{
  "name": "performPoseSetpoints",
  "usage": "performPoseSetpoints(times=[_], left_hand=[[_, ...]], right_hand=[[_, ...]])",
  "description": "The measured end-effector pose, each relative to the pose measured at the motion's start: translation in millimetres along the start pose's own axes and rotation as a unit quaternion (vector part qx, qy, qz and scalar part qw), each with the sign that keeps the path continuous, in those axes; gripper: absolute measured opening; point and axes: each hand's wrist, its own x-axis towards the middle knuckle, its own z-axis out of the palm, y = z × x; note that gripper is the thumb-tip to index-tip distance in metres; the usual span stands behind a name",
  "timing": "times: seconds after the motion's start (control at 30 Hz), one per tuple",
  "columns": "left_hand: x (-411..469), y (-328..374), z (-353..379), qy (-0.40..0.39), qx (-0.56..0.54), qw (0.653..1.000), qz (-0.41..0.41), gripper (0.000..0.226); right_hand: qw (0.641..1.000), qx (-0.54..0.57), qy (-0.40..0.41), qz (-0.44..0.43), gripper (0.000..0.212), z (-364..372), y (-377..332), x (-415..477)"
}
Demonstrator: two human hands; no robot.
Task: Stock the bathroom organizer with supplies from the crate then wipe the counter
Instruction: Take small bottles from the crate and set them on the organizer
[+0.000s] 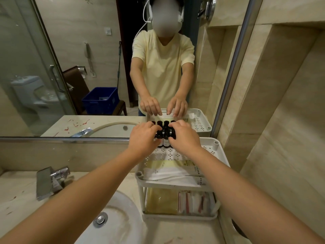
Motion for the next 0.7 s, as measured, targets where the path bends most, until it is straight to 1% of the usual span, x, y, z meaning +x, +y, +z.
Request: performPoseSetpoints(times=[0.13, 0.3, 0.53, 0.7], left_hand=[[-27, -9, -15, -0.001, 0.004, 1.0, -0.031, 0.048], [-67, -30, -39, -0.027, 0.018, 0.997, -0.064, 0.054], [-139, -70, -76, -0.065, 0.029, 0.989, -0.133, 0.06], [-208, -105, -105, -0.078, 0.054, 0.976, -0.197, 0.059]], right_hand=[[0.999, -0.017, -0.03, -0.026, 0.055, -1, -17, -12], [0.995, -0.044, -0.056, -0.073, 0.057, 0, -55, -29], [0.981, -0.086, -0.099, -0.145, 0.054, 12, -132, -60], [0.973, -0.067, -0.118, -0.188, 0.056, 29, -197, -93]])
